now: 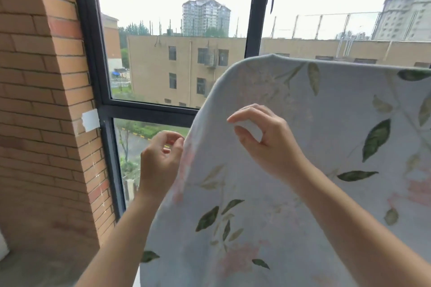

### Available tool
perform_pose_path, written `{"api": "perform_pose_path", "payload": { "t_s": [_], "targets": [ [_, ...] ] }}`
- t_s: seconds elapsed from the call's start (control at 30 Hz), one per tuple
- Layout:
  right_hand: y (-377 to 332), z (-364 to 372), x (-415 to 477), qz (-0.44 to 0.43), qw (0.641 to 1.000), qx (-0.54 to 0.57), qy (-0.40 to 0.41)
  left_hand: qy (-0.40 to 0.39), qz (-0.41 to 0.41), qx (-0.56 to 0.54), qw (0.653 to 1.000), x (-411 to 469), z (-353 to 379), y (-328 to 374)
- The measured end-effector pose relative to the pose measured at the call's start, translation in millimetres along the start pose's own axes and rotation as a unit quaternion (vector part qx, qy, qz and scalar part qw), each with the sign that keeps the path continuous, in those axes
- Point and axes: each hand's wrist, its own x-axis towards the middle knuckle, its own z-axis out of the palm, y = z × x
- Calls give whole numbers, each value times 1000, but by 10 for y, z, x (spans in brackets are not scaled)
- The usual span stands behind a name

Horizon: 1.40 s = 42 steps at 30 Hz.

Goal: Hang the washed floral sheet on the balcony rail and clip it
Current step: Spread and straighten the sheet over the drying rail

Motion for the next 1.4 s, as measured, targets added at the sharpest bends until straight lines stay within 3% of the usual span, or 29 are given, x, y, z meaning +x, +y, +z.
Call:
{"api": "perform_pose_path", "payload": {
  "t_s": [0.1,0.2,0.33,0.4,0.47,0.5,0.57,0.63,0.7,0.73,0.8,0.9,0.97,1.07,1.27,1.33,1.4],
  "targets": [
    [-19,270,464,-54,989,-138,8,-67,-105,18,992,323,-47,-554],
    [25,513,770,-70,954,-284,-67,-179,-182,21,967,410,54,-976],
    [-23,824,867,-57,840,-467,-271,-282,-257,26,924,468,239,-1196],
    [-53,951,867,-55,777,-532,-333,-326,-335,37,883,505,277,-1276],
    [-60,1012,884,-52,748,-557,-356,-404,-423,-111,803,545,265,-1349],
    [-60,1021,894,-50,746,-558,-360,-432,-431,-202,766,565,226,-1366],
    [-14,1033,917,-56,762,-534,-362,-436,-398,-354,726,655,79,-1373],
    [59,1014,927,-100,812,-470,-331,-383,-346,-505,692,850,-137,-1336],
    [120,972,963,-147,866,-409,-248,-396,-276,-632,606,1062,-369,-1257],
    [125,947,986,-160,883,-383,-219,-390,-271,-650,594,1125,-455,-1206],
    [61,930,1011,-202,891,-362,-185,-386,-298,-555,674,1199,-515,-1097],
    [-48,930,1013,-272,884,-340,-169,-399,-307,-467,727,1188,-536,-915],
    [-61,910,1018,-292,884,-329,-158,-352,-232,-519,744,1271,-602,-777],
    [-77,817,1075,-275,899,-310,-142,-290,-157,-602,727,1440,-711,-551],
    [-82,628,1197,-162,922,-338,-95,-267,-143,-555,775,1615,-756,-361],
    [-74,573,1227,-126,927,-344,-88,-262,-121,-565,773,1755,-860,-281],
    [-55,491,1243,-80,929,-353,-72,-297,-115,-496,808,1808,-881,-212]
  ]
}}
